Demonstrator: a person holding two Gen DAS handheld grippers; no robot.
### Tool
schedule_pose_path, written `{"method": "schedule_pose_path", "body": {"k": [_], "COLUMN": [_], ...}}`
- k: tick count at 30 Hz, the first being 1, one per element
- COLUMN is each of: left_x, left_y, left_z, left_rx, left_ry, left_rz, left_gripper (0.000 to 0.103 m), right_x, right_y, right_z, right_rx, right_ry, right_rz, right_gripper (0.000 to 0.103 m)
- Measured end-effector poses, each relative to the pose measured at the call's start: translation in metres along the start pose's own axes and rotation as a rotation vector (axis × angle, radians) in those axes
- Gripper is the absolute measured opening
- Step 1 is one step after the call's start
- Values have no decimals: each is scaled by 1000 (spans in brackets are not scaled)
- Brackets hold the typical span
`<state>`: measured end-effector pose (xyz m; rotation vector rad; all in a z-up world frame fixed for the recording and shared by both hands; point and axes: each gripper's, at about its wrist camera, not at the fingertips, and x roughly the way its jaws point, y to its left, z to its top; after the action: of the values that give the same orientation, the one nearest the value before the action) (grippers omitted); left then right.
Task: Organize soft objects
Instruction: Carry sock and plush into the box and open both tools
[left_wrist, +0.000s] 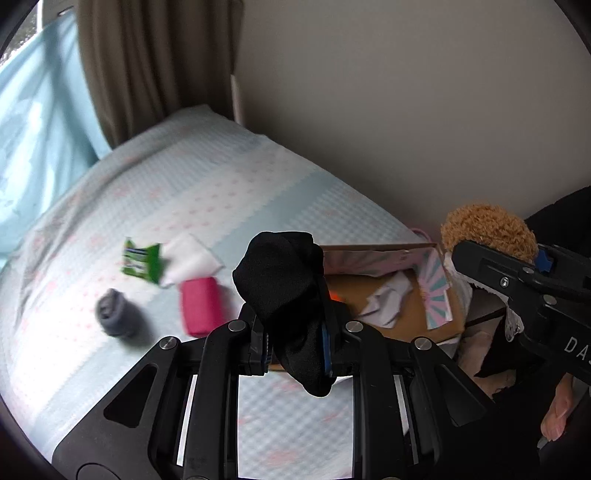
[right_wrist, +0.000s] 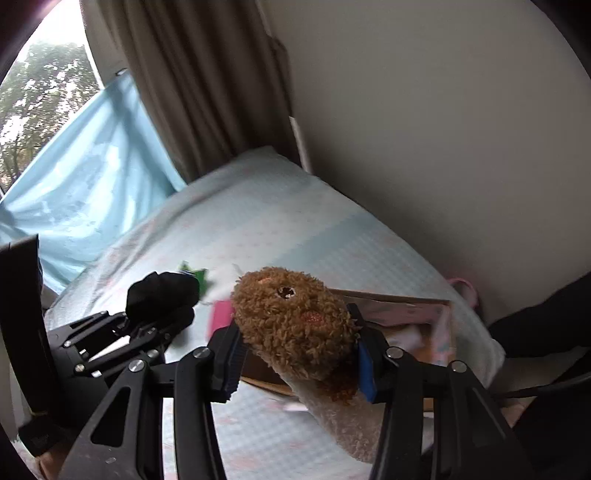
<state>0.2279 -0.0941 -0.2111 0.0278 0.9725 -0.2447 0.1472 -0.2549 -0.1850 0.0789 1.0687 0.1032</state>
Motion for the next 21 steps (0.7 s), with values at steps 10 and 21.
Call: {"method": "schedule_pose_path", "body": {"k": [10,21], "left_x": [103,204], "left_y": [-66,-83], "left_z": [6,-2], "left_rx": [-3,22], "left_ry": [149,331], "left_rz": [3,47], "left_gripper": [17,17], "right_x": [59,140], "right_y": [-96,-138], "right_z": [-9,-18], "right_rx": [51,149], "right_ry": [142,280], "right_rz": [-11,69], "right_gripper": [46,46]}}
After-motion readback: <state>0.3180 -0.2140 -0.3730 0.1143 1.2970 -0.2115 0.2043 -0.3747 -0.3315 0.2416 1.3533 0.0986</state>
